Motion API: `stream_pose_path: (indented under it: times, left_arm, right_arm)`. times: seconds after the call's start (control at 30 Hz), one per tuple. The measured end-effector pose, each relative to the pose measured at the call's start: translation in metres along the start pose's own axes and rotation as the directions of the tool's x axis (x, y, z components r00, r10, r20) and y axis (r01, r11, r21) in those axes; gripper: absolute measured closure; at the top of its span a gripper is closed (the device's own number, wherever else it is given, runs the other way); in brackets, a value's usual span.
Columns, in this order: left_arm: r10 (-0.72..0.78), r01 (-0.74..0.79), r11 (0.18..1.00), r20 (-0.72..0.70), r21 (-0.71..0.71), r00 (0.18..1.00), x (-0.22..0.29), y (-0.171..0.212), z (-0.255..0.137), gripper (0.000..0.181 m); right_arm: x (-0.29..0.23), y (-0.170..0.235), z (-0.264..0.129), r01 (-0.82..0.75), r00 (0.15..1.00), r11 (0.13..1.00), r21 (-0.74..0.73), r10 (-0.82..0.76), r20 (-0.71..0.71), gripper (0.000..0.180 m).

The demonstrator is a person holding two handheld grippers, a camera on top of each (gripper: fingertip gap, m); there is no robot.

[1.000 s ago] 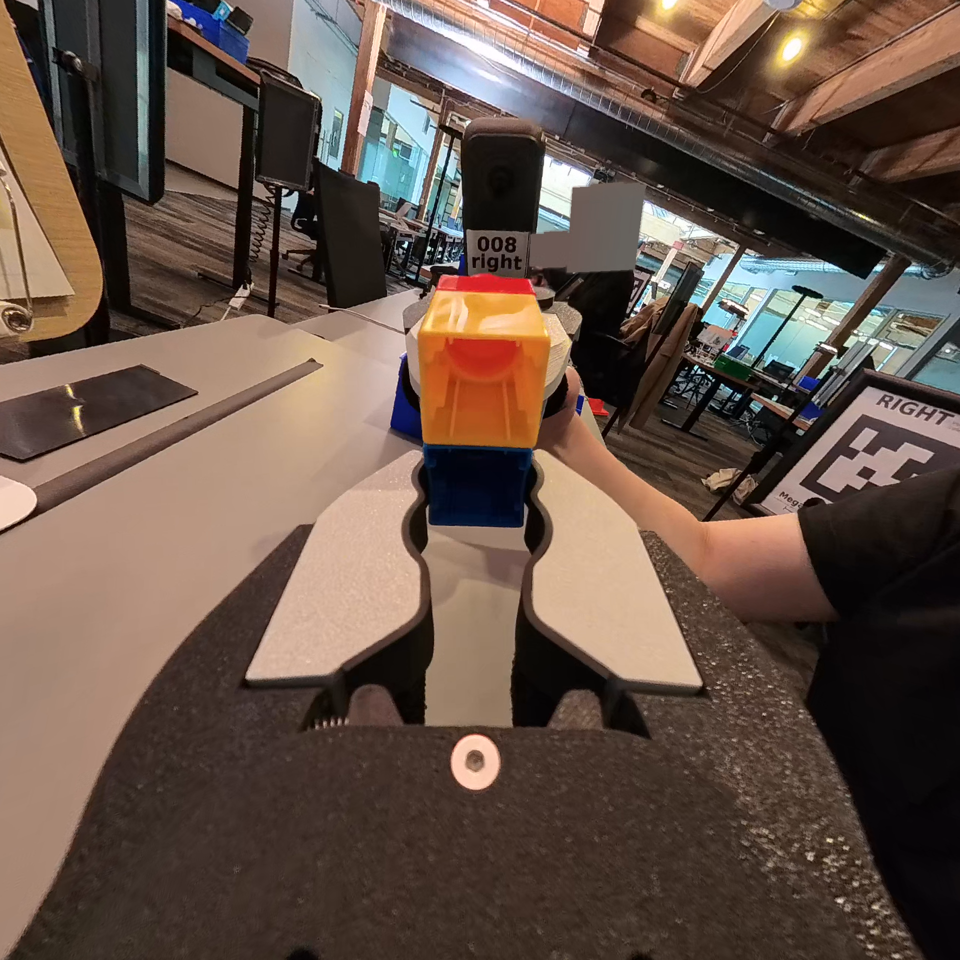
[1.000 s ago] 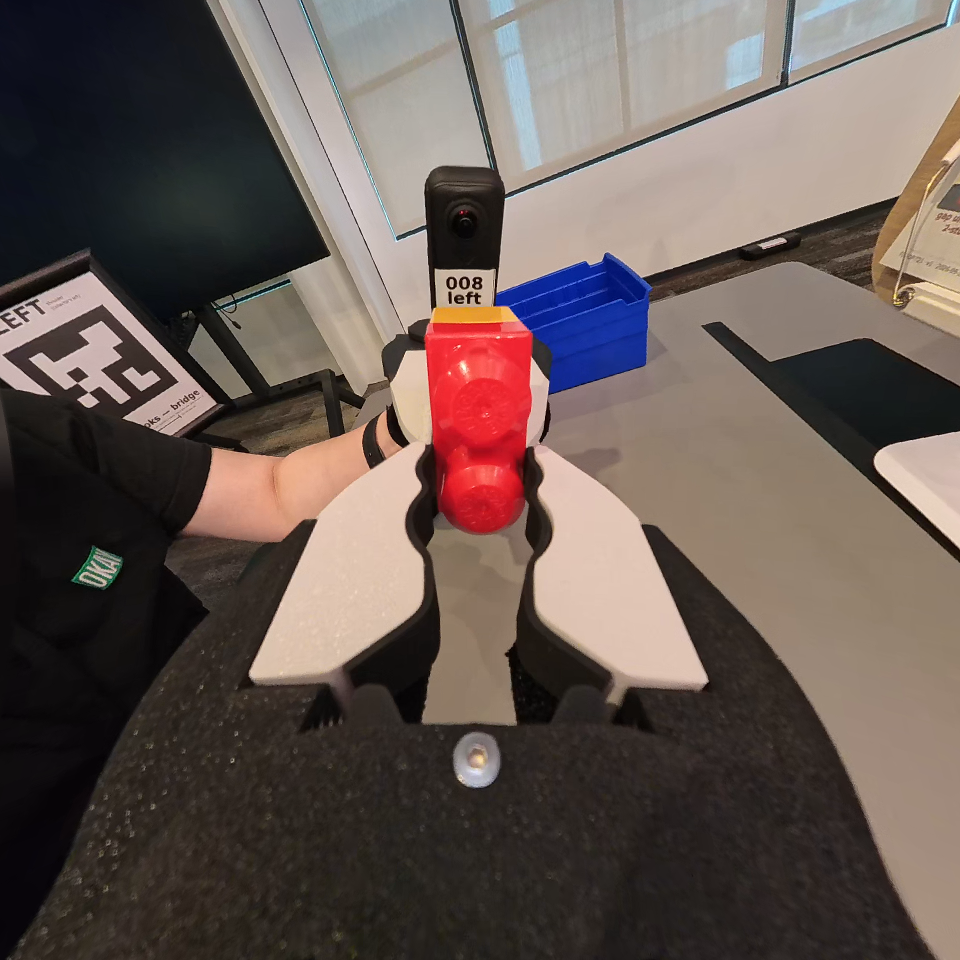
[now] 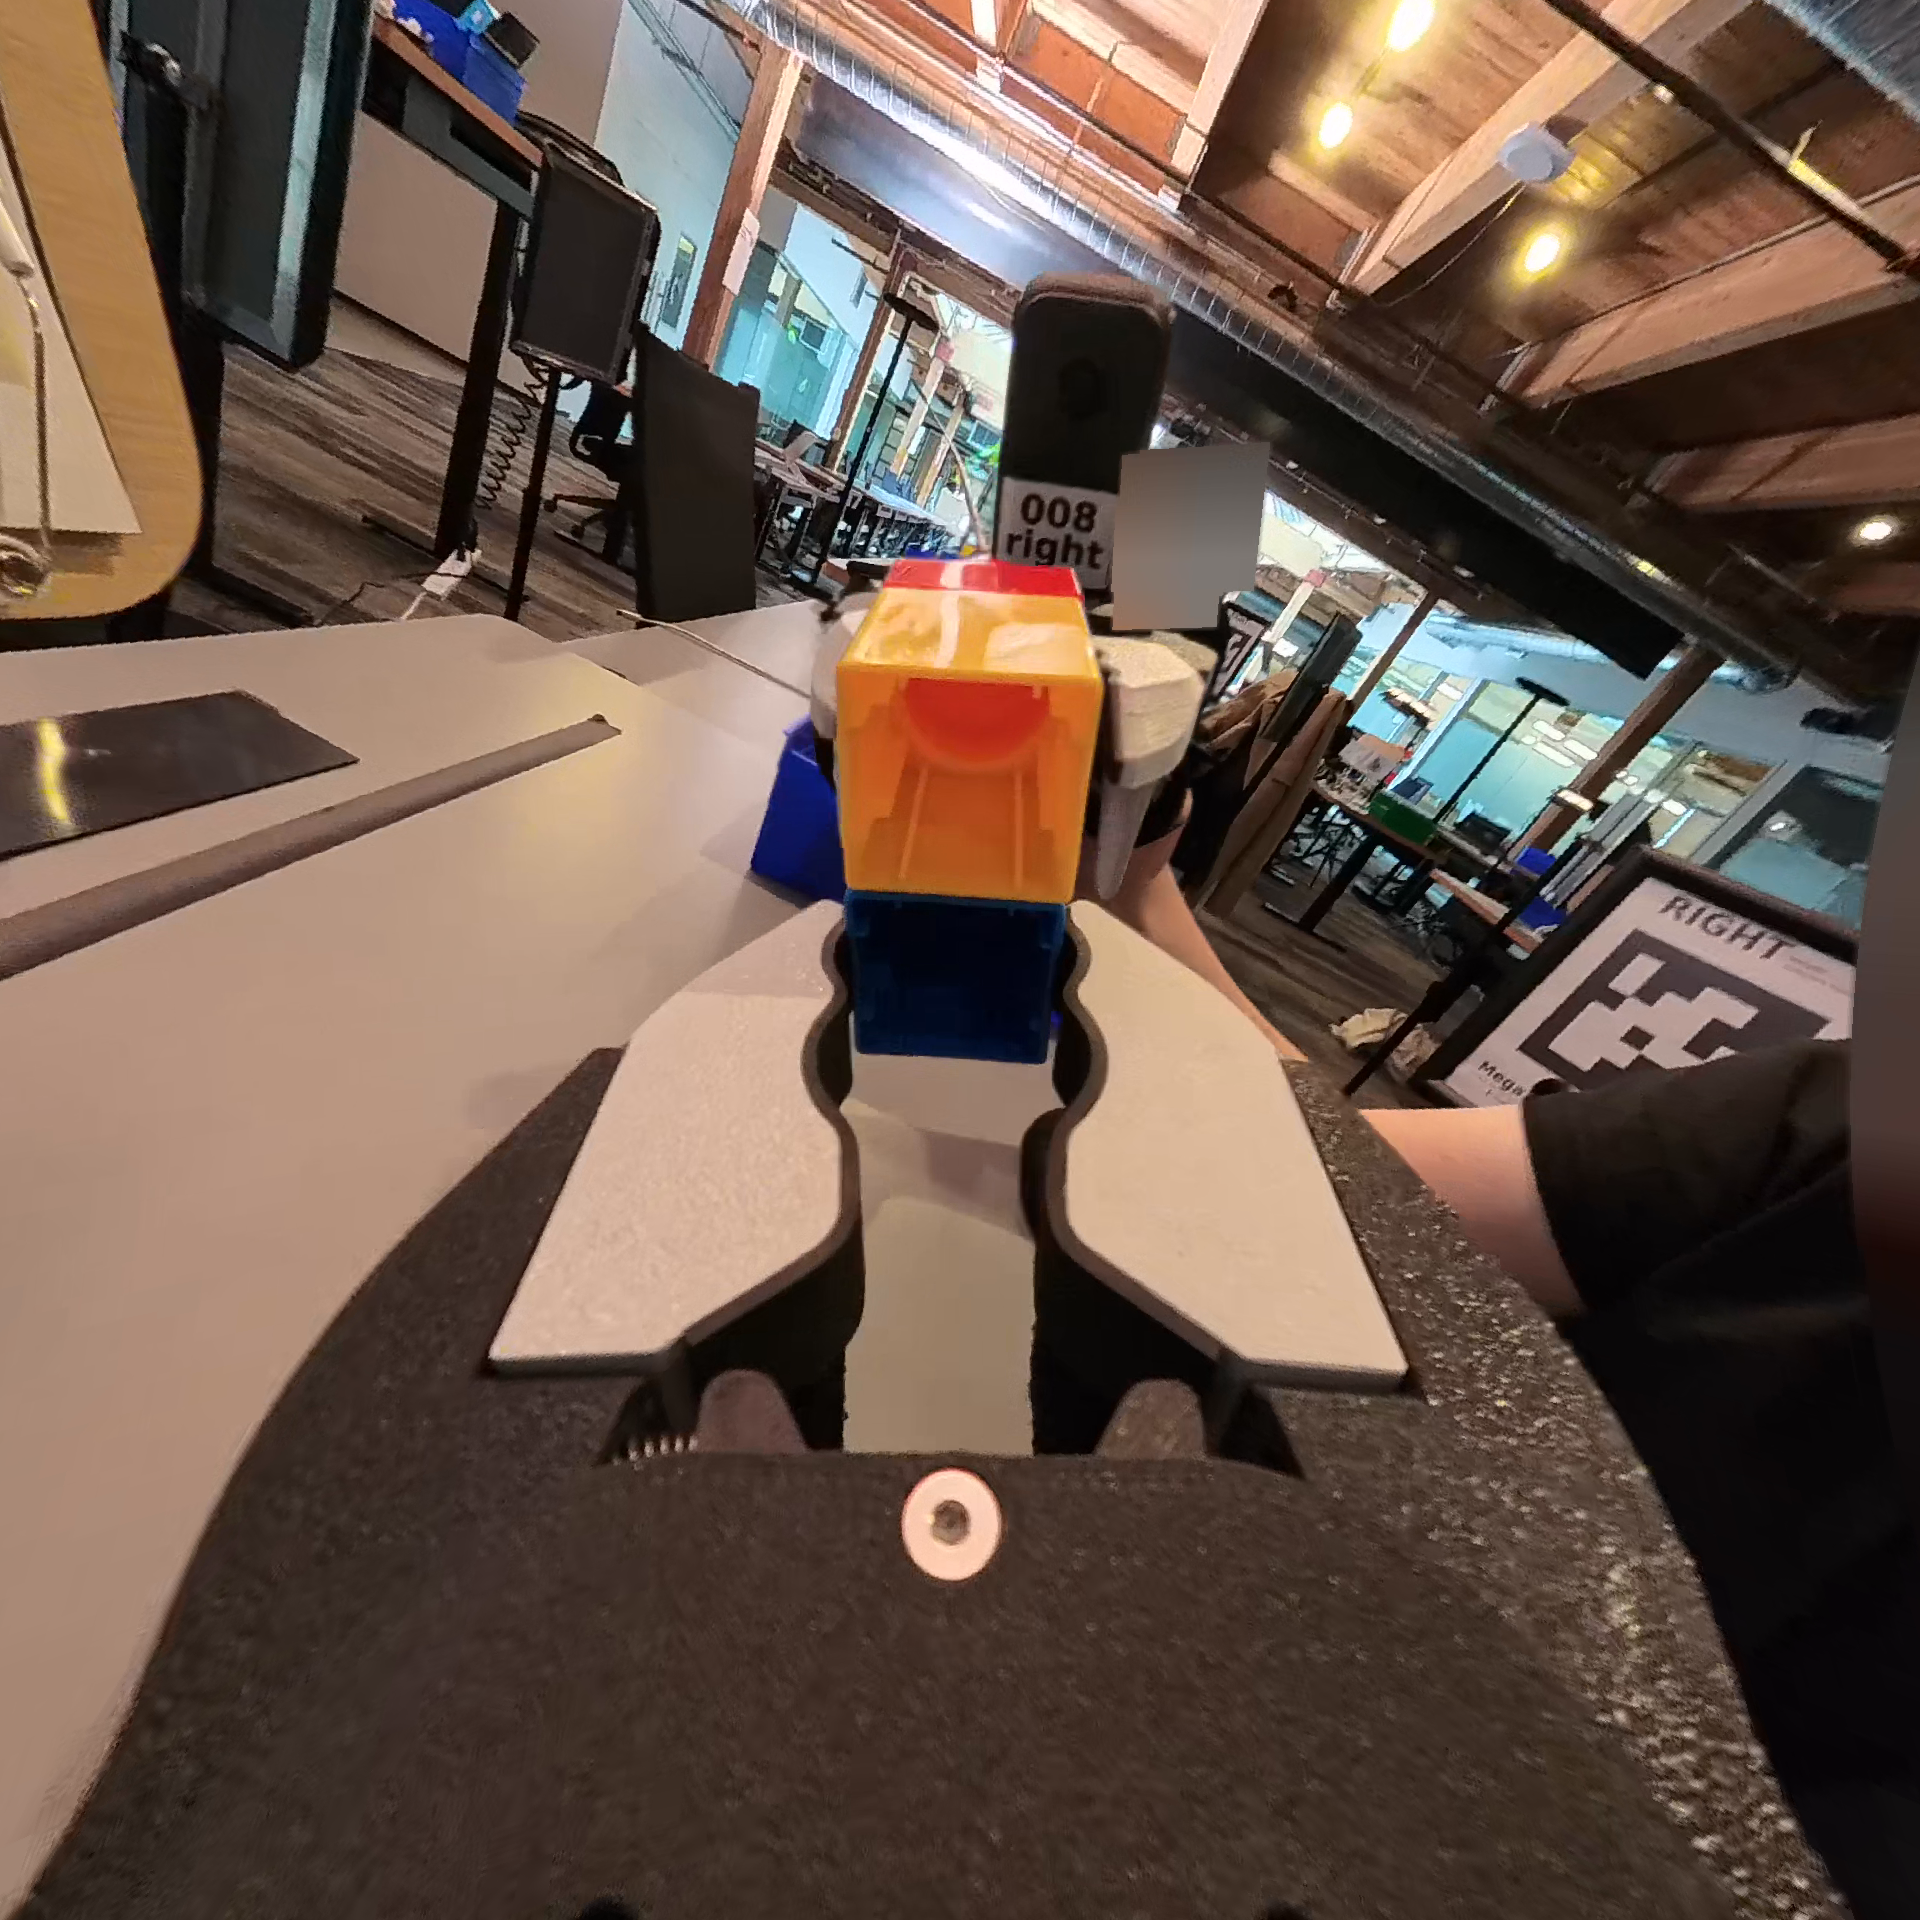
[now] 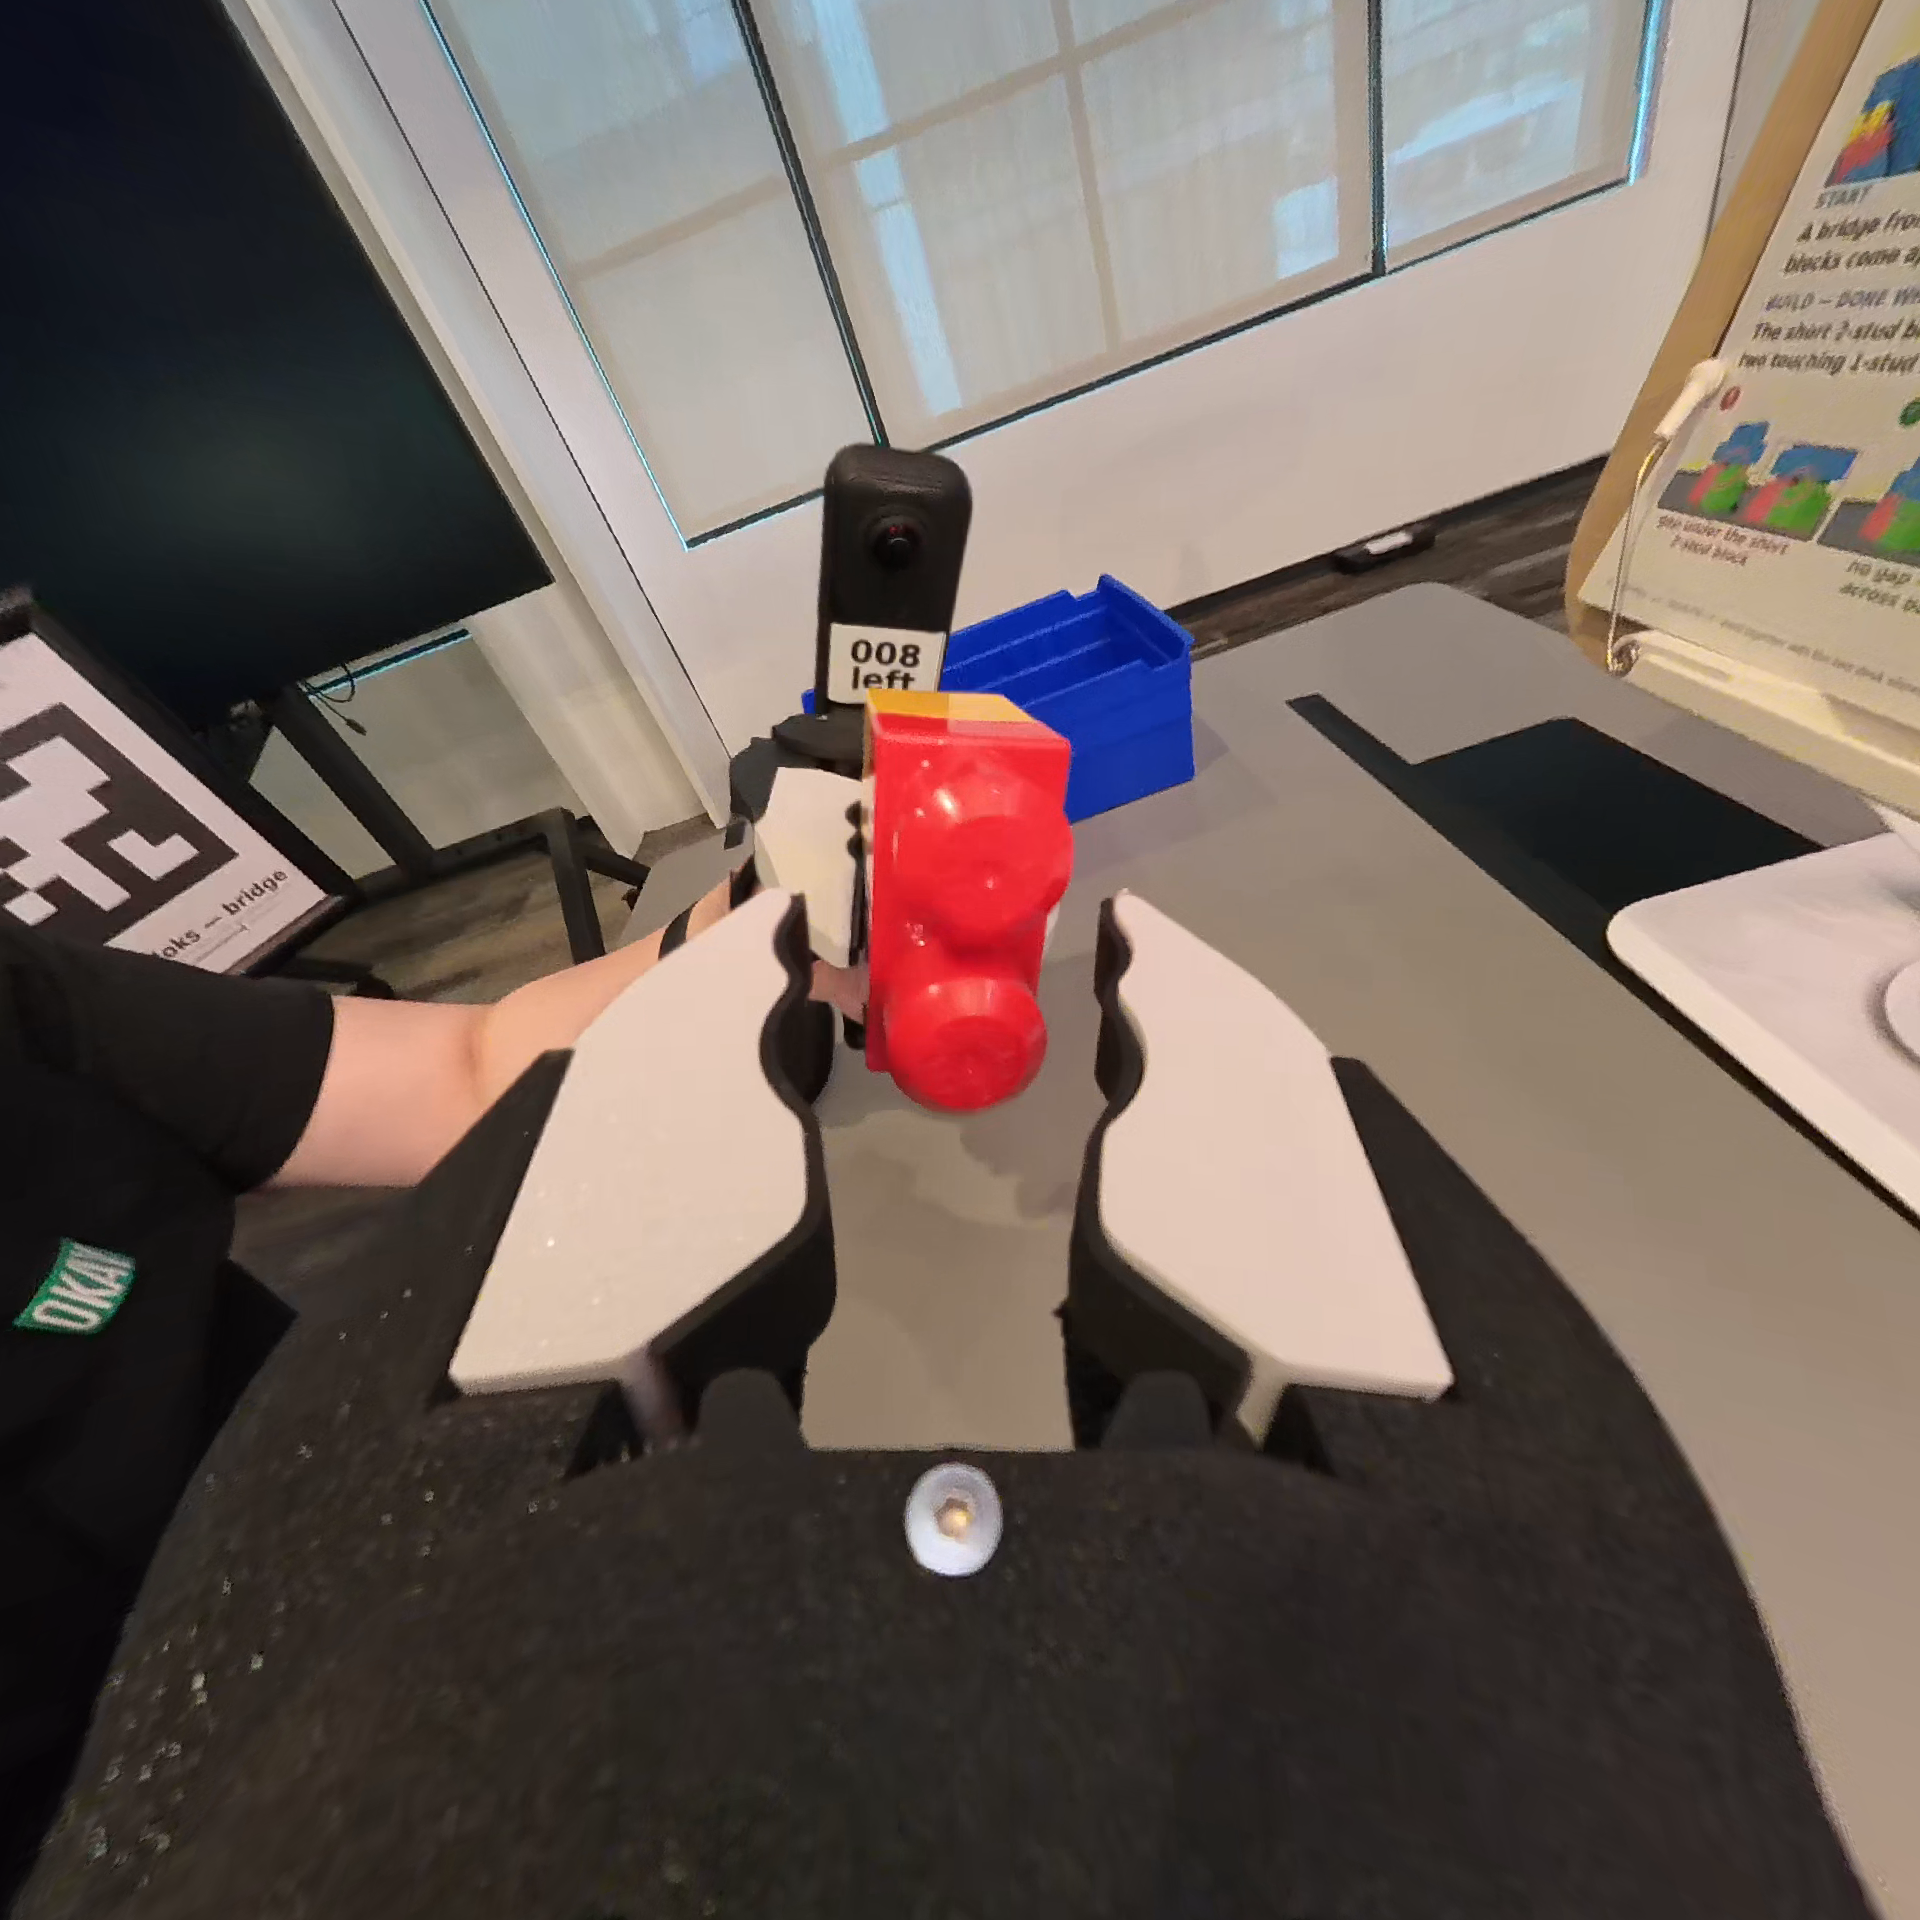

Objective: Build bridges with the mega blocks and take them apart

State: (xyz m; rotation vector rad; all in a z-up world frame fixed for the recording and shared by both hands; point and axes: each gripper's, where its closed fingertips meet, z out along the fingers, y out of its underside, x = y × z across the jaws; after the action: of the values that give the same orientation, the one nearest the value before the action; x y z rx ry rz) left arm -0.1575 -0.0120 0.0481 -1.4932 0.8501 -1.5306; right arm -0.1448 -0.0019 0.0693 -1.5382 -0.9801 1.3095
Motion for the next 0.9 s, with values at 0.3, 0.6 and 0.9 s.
stream_pose_path:
  times: [0.3, 0.6, 0.9]
  left_arm:
    - [-0.013, 0.013, 1.000, -0.003, 0.005, 1.000, 0.000, -0.001, -0.002, 0.146]
    - [0.032, -0.032, 0.999, 0.035, -0.015, 0.999, 0.000, 0.000, 0.004, 0.146]
    - [0.060, -0.060, 0.998, 0.007, -0.001, 0.998, 0.007, -0.001, 0.008, 0.122]
  right_arm:
    - [-0.001, 0.013, 0.004, -0.032, 0.997, 0.998, -0.050, 0.035, 0.067, 0.147]
    - [0.001, 0.004, -0.001, 0.022, 1.000, 1.000, -0.012, -0.022, 0.019, 0.135]
    - [-0.002, 0.000, -0.006, 0.043, 0.999, 0.999, -0.006, -0.043, 0.026, 0.147]
